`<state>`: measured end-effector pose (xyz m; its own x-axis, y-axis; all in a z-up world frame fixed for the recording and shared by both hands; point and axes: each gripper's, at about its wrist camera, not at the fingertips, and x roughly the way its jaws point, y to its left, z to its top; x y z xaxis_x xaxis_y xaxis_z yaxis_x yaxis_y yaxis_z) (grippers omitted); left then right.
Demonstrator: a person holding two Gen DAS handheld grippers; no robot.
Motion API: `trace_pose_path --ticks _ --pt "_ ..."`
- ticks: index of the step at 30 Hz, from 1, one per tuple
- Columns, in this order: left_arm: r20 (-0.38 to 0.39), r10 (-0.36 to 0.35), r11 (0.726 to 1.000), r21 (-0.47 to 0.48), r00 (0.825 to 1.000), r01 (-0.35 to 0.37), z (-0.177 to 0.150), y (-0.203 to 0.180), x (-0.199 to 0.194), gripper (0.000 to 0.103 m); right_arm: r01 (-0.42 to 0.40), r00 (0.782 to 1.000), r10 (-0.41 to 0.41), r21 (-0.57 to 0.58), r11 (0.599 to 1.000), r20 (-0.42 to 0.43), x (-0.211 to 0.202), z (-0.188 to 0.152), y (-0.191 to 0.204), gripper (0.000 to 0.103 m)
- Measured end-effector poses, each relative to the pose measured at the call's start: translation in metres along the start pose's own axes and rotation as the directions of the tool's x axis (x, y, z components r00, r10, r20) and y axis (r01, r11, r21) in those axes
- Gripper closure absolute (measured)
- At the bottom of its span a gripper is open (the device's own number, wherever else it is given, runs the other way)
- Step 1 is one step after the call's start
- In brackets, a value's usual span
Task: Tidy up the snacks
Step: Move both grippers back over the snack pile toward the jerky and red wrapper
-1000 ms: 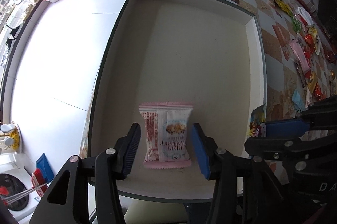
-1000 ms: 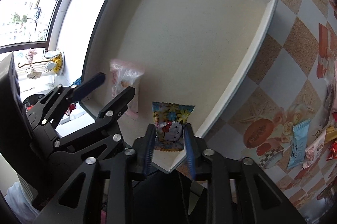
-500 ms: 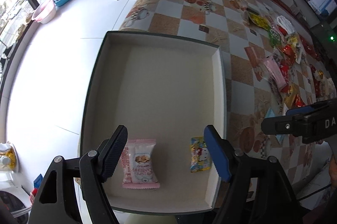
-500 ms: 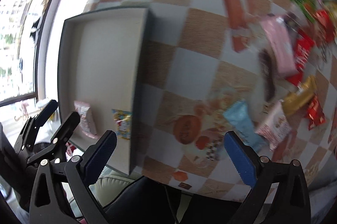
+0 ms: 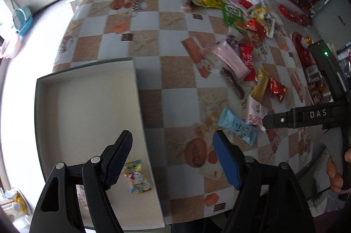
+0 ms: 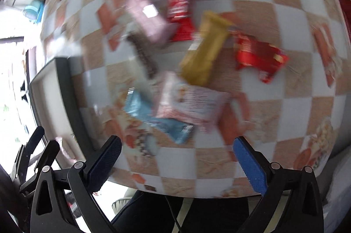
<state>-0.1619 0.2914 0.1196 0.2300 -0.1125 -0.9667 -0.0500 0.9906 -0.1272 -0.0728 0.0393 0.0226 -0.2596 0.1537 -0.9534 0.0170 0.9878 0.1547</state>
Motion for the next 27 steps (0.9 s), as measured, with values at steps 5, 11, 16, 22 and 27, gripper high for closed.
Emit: trace_pose_path --ticks 5,11,16,22,27 --pt "-0.032 0.000 1.000 0.030 1.000 0.001 0.010 -0.026 0.013 0.024 -0.021 1.000 0.020 0.064 0.998 0.006 -0.008 0.001 -0.039 0.001" --pt "-0.072 0.026 0.998 0.051 0.997 -0.023 0.016 -0.047 0.030 0.024 -0.030 1.000 0.028 0.155 0.987 0.013 -0.010 0.000 -0.079 0.001" --pt "-0.117 0.056 0.998 0.035 0.992 -0.052 0.023 -0.051 0.044 0.024 -0.035 0.999 0.032 0.214 0.976 0.014 -0.009 0.000 -0.107 0.001" --pt "-0.111 0.076 0.997 0.018 0.991 -0.075 0.039 -0.052 0.051 0.024 -0.082 0.997 0.082 0.245 0.966 0.013 -0.006 0.002 -0.127 0.001" --pt "-0.129 0.061 0.998 0.006 0.990 -0.061 0.056 -0.061 0.066 0.024 -0.097 0.995 0.101 0.244 0.965 -0.003 -0.001 0.001 -0.132 0.001"
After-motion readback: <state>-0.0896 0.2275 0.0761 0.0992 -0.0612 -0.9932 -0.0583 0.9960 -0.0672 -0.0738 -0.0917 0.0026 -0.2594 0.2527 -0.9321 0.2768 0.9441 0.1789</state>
